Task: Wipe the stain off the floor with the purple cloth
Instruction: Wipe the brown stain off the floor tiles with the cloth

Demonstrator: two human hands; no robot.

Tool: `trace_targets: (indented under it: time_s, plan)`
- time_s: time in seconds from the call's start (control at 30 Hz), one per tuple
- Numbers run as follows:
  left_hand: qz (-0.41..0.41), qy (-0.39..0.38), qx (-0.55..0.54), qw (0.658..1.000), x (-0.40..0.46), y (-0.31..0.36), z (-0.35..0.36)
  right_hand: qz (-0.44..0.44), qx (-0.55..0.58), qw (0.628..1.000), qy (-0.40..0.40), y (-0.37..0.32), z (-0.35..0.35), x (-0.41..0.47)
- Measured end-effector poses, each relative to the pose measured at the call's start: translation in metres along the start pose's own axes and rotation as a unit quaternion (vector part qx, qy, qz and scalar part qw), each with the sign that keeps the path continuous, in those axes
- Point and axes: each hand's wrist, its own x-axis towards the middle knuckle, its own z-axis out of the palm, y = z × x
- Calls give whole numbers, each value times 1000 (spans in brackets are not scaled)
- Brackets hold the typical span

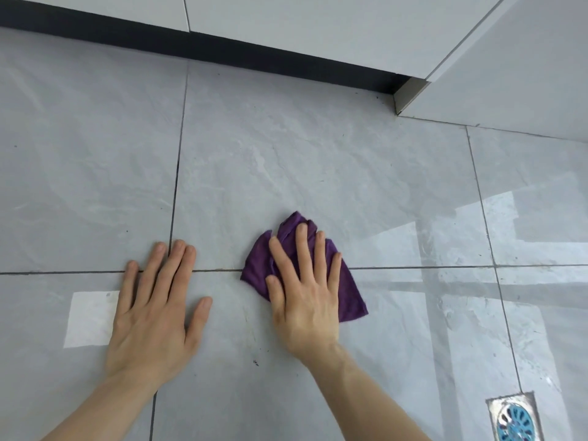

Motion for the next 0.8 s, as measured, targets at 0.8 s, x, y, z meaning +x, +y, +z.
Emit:
trace_targets:
  time_s: [0.8]
  plan:
    - [0,1,-7,1000,-5,0,2,-52,94,994,-15,-9,-14,-96]
